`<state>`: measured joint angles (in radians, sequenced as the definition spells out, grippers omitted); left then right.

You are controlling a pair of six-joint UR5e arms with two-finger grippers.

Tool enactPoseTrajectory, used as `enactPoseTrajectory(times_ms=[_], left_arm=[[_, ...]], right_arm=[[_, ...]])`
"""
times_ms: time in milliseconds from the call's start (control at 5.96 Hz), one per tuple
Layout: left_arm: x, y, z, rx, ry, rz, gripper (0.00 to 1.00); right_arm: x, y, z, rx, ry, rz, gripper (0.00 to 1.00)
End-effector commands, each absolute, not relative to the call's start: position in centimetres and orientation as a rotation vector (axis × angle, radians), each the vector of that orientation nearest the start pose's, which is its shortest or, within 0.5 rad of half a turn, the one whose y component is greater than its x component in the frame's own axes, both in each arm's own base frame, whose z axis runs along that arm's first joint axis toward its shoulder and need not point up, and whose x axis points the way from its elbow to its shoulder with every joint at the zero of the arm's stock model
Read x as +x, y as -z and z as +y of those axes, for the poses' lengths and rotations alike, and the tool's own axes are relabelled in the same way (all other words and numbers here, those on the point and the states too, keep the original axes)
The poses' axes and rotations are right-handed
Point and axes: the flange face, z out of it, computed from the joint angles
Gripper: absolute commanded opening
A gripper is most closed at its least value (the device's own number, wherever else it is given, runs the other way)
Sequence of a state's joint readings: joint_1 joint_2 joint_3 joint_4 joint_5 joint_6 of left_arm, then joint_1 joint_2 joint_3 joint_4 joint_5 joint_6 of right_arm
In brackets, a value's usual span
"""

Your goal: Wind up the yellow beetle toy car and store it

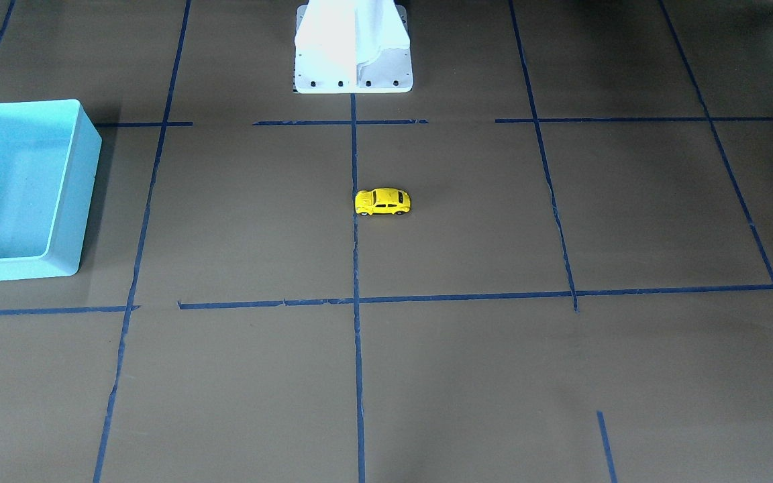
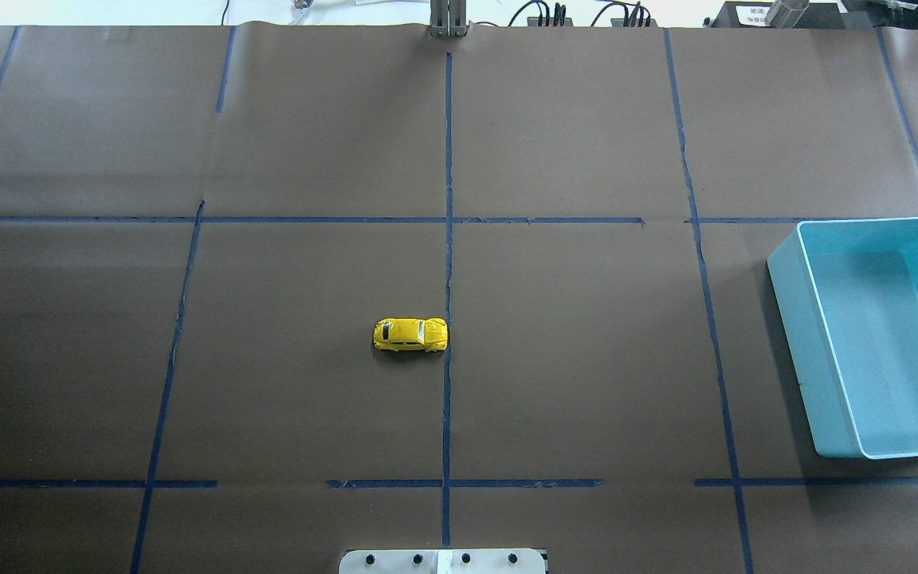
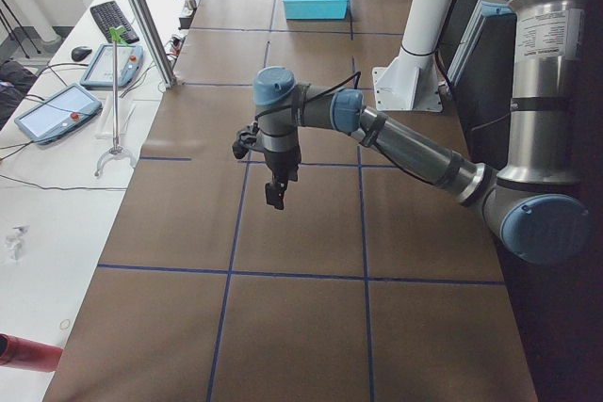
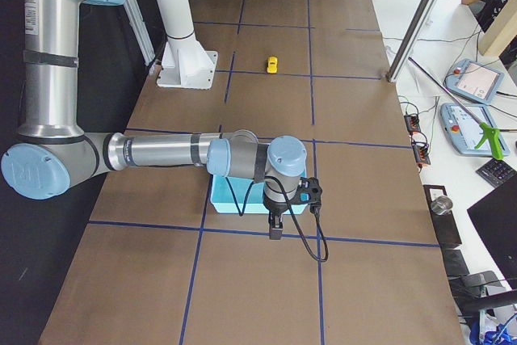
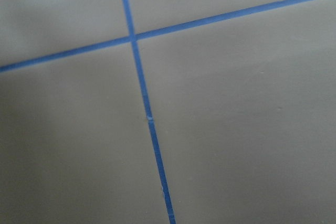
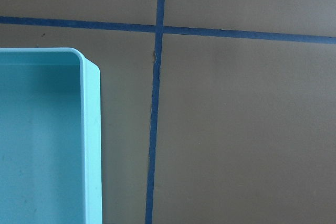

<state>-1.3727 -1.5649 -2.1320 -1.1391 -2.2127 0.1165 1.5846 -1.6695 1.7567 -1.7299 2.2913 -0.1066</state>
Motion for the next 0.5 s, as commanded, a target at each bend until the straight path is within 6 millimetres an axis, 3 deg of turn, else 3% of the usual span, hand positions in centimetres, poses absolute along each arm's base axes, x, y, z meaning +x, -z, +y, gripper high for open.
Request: enactPoseTrajectory(times_ms=[0, 335], left_arm=[[9.0, -37.4, -46.3, 0.168, -0.529, 0.656, 1.0], [18.7, -30.8, -46.9, 0.266, -0.741, 0.612, 1.0]], right_arm=[[7.4, -63.2, -44.3, -0.021, 0.069, -0.719, 1.0], [7.4, -63.7, -44.1, -0.03, 0.066, -0.719, 1.0]])
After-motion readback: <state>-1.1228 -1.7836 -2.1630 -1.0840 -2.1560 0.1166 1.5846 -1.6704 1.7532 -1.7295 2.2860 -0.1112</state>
